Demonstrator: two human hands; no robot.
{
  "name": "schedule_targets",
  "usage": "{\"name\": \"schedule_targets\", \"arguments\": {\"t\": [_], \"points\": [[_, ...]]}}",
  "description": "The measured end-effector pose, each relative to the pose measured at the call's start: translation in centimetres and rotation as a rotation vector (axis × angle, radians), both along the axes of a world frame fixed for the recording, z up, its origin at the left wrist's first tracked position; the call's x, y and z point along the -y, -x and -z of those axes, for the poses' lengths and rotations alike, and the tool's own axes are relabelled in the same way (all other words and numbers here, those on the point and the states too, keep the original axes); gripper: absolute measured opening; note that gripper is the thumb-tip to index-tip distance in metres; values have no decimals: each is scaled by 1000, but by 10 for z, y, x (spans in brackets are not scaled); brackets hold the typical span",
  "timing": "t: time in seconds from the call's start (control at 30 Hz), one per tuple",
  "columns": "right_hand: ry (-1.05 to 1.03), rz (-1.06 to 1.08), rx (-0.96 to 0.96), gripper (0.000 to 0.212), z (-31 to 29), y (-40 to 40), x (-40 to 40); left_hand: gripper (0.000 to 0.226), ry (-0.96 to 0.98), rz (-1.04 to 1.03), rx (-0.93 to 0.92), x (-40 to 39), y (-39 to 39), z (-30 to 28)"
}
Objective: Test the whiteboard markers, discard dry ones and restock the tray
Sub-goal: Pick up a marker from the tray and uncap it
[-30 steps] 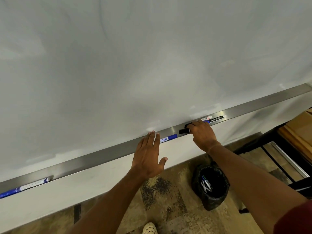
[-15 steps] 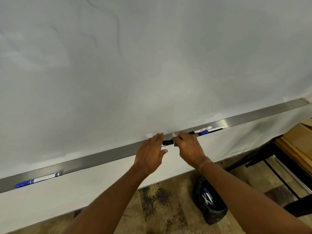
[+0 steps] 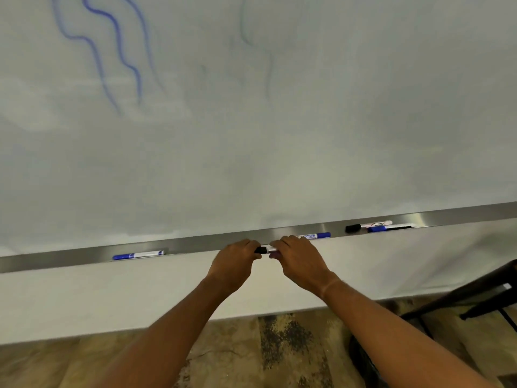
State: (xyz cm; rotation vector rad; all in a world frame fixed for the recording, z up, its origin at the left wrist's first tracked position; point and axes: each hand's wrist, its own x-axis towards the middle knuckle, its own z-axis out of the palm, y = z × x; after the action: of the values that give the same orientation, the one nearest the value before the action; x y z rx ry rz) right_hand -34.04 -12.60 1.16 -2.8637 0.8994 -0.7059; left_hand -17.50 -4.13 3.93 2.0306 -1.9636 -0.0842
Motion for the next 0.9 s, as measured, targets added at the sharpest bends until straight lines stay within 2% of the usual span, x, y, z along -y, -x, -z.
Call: {"name": "schedule_targets", "arguments": {"t": [0.33, 0.9], "points": [[83, -124, 27, 13, -12, -59, -54, 20, -65, -35, -33, -63, -61, -4], [131, -32, 49, 14, -17, -183, -173, 24, -5, 89, -104, -169, -195, -4]]}}
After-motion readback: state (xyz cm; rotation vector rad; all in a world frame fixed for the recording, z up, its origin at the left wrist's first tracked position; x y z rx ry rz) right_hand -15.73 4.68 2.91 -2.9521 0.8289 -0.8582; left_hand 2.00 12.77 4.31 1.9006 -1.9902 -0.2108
